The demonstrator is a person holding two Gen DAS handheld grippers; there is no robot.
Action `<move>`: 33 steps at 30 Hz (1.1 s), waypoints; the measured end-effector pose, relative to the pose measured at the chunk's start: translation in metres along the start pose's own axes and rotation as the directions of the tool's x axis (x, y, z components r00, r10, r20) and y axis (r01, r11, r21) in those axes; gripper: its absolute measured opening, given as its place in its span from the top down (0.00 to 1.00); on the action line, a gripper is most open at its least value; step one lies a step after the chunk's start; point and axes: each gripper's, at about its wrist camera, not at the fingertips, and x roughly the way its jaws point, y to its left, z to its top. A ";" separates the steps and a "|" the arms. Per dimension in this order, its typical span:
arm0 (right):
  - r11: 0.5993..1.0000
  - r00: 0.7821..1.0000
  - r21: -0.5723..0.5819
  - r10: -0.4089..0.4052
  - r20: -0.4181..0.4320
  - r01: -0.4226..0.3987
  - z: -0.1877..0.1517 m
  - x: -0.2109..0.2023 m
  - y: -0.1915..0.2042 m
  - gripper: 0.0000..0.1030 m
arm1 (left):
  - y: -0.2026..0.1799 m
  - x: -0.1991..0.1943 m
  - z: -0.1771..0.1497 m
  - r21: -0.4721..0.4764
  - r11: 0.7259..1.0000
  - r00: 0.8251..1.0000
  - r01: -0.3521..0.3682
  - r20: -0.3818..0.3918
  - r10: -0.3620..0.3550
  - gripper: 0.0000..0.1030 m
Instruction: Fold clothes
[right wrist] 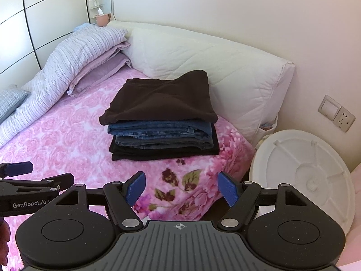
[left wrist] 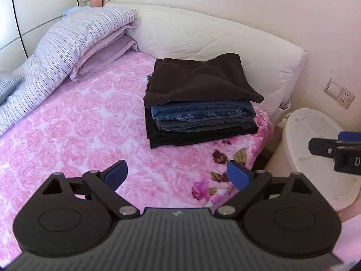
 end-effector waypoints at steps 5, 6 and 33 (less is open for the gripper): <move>1.000 1.000 -0.002 -0.001 -0.003 0.001 0.001 0.001 -0.001 0.28 | -0.003 0.003 0.001 0.009 1.000 1.000 0.000 -0.014 0.000 0.09; 1.000 1.000 -0.002 0.000 -0.004 0.000 0.001 0.001 -0.001 0.28 | -0.004 0.004 0.001 0.010 1.000 1.000 -0.001 -0.016 0.001 0.09; 1.000 1.000 -0.024 -0.017 -0.024 0.017 -0.003 -0.009 0.009 0.28 | -0.005 -0.009 0.002 0.024 1.000 1.000 0.004 0.016 -0.004 0.09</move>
